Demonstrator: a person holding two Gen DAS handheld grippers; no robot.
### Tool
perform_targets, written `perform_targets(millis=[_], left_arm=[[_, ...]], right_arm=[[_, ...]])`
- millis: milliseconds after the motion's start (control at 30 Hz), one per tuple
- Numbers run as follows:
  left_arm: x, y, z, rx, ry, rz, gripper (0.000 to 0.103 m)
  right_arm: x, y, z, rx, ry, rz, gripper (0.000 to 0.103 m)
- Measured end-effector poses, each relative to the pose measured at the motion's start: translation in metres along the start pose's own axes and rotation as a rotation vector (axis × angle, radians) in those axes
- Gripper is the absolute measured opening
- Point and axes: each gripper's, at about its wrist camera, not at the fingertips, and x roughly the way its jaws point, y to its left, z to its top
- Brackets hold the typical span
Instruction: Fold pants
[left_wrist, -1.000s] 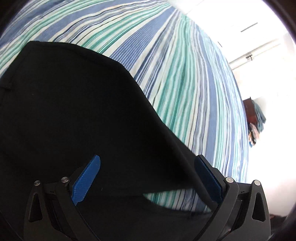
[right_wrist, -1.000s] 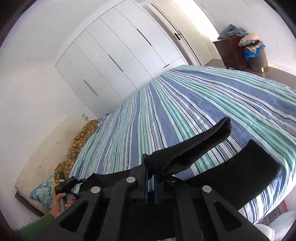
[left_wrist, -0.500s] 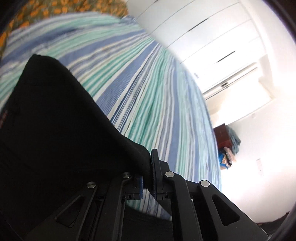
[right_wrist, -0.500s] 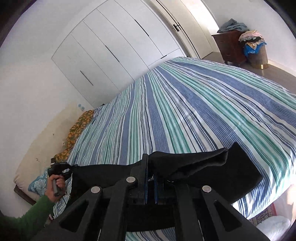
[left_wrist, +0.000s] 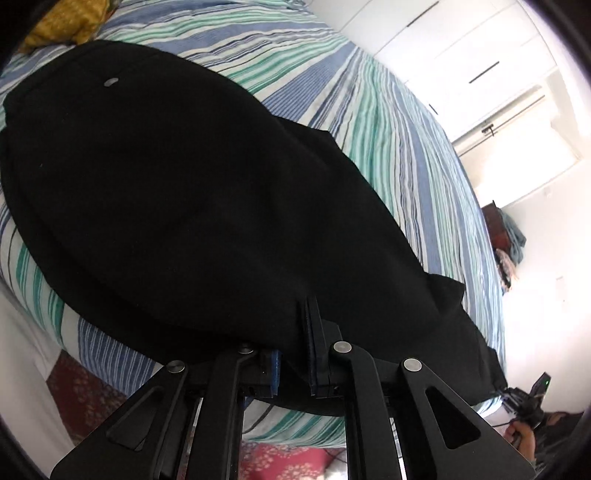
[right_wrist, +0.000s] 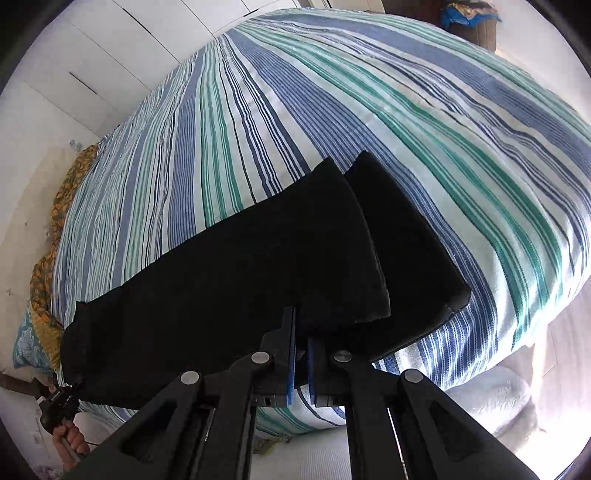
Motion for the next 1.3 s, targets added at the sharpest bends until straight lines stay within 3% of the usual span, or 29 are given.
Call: perform_targets(millis=[33, 100, 167, 267, 300, 333, 367, 533, 667, 767, 1300], left_arm=[[0.001, -0.001, 0.0, 0.002, -0.002, -0.002, 0.01], [0.001, -0.003, 0.004, -0.015, 0.001, -0.019, 0.015], [0.001, -0.002, 0.003, -0.029, -0.002, -0.026, 0.016], [-0.005, -0.002, 0.001, -0.04, -0.008, -0.041, 0.016], [-0.006, -0.001, 0.0, -0.042, -0.01, -0.047, 0.016], [-0.011, 0.003, 0.002, -0.04, -0.01, -0.053, 0.015], [-0.011, 0.002, 0.002, -0.034, -0.011, -0.057, 0.015], [-0.02, 0.007, -0.008, 0.041, 0.008, -0.04, 0.009], [-0.013, 0.003, -0.005, 0.061, 0.029, -0.031, 0.009], [-0.014, 0.0, -0.004, 0.076, 0.029, -0.024, 0.009], [-0.011, 0.003, -0.012, 0.131, 0.058, 0.078, 0.007]], right_arm=[[-0.004, 0.0, 0.0, 0.002, -0.015, 0.006, 0.009], [-0.007, 0.0, -0.003, 0.018, -0.024, 0.023, 0.02], [-0.012, -0.001, -0.007, 0.055, -0.035, 0.06, 0.042], [-0.025, -0.008, -0.007, 0.115, -0.086, 0.091, 0.045], [-0.028, -0.014, -0.008, 0.151, -0.1, 0.106, 0.044], [-0.029, -0.021, -0.009, 0.191, -0.114, 0.11, 0.031], [-0.031, -0.027, -0.01, 0.223, -0.125, 0.1, 0.006], [-0.051, -0.025, -0.016, 0.218, -0.203, -0.012, 0.005], [-0.054, -0.03, -0.019, 0.242, -0.206, -0.12, 0.005], [-0.053, -0.038, -0.02, 0.288, -0.197, -0.128, 0.005], [-0.045, -0.026, -0.018, 0.244, -0.173, -0.206, 0.005]])
